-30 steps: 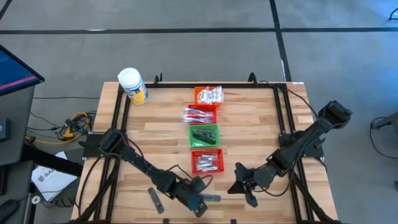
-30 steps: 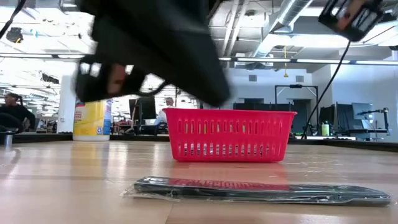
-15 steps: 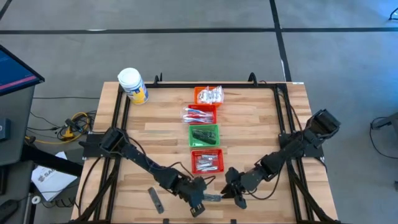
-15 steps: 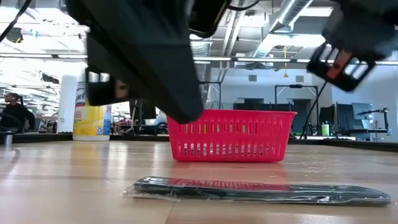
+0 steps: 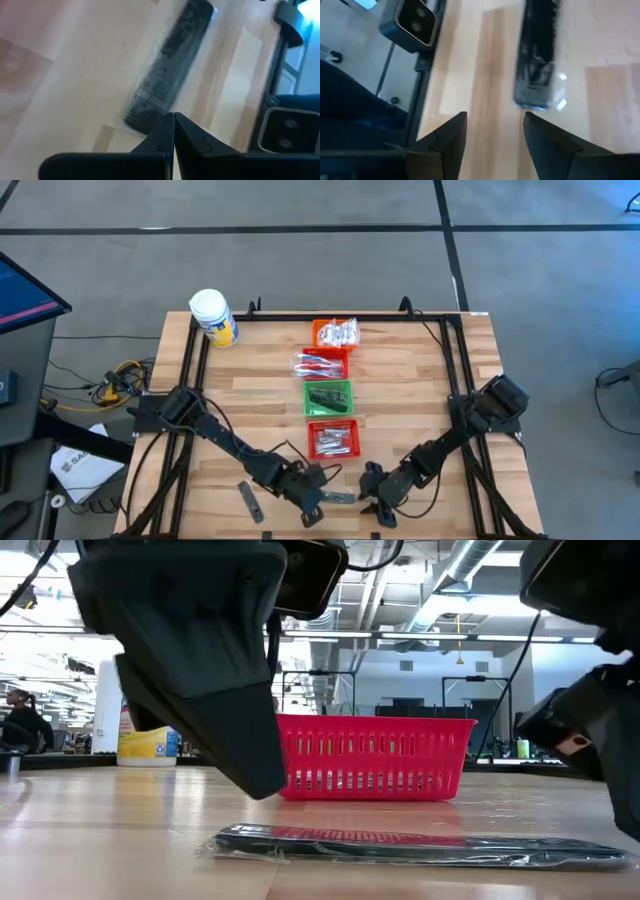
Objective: Pick & Place Travel size toiletries
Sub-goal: Put the black comb into the green basket
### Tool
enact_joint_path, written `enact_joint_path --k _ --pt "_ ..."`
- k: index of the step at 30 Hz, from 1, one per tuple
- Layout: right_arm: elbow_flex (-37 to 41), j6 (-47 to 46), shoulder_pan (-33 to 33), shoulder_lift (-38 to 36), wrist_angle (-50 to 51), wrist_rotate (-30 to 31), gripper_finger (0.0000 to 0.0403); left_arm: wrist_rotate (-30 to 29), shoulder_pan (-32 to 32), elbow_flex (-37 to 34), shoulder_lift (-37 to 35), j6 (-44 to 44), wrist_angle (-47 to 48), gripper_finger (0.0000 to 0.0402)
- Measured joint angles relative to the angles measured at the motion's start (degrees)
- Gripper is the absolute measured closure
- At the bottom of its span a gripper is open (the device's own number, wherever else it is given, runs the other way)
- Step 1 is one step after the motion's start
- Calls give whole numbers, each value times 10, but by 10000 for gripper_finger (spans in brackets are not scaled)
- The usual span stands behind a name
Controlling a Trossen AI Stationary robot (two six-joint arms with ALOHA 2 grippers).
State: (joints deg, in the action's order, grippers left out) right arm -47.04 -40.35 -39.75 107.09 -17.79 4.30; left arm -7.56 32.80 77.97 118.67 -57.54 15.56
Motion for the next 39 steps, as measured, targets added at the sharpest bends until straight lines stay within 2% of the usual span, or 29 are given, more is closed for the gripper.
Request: enact_joint_path --k 3,17,24,39 --pt "-6 7 0 1 -8 1 212 24 -3 0 0 9 -4 401" --pt "-11 65 9 1 -8 47 230 36 -3 0 0 37 -6 401" --pt "-12 71 12 1 -6 49 216 75 -10 0 11 68 -19 401" --pt "-12 73 12 1 32 91 229 74 -14 0 18 82 -24 401"
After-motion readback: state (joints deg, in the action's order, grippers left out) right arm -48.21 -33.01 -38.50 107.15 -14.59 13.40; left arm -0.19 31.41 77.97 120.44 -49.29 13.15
